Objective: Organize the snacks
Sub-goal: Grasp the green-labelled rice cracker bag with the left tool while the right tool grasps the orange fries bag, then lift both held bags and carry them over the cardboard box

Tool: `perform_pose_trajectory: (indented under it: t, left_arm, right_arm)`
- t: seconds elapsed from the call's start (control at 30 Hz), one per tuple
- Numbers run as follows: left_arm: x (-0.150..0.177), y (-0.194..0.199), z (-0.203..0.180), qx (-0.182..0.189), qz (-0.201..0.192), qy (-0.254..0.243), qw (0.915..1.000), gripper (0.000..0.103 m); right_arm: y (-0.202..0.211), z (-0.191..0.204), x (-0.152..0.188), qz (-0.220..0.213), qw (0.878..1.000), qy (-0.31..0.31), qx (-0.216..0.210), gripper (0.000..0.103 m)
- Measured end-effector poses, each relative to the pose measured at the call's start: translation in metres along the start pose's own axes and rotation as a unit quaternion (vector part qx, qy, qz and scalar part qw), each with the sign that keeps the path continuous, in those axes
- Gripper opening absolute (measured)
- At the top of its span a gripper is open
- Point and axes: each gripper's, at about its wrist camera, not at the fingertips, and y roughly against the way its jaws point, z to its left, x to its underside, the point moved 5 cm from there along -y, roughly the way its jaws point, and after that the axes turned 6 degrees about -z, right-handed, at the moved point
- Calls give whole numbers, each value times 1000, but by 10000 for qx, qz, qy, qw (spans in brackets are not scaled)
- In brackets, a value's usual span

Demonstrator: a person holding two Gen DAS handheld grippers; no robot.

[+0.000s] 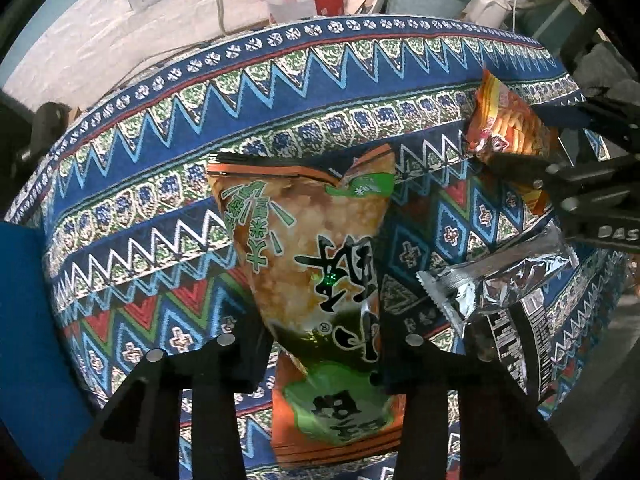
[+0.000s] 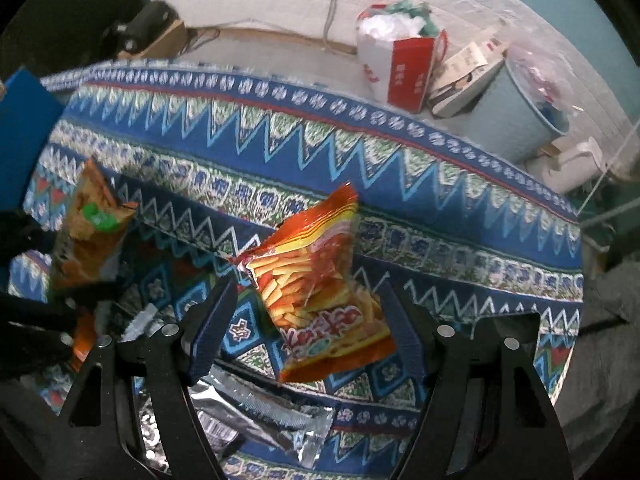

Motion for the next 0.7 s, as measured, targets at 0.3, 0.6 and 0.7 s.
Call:
perform_pose_trajectory:
  t: [0.3, 0.6, 0.7]
  left_arm:
    - [-5, 10, 16, -275, -142, -132, 9994, 38]
    - [3, 55, 26, -396, -376, -183, 9983, 38]
    - [8, 69, 30, -451, -460, -195, 9977, 38]
  right_arm:
    - [-24, 3, 13, 272, 9990, 293, 217, 68]
    - [-14, 5, 15, 140, 9999, -29, 88, 38]
    - [-1, 17, 11, 3, 10000, 77, 27, 38]
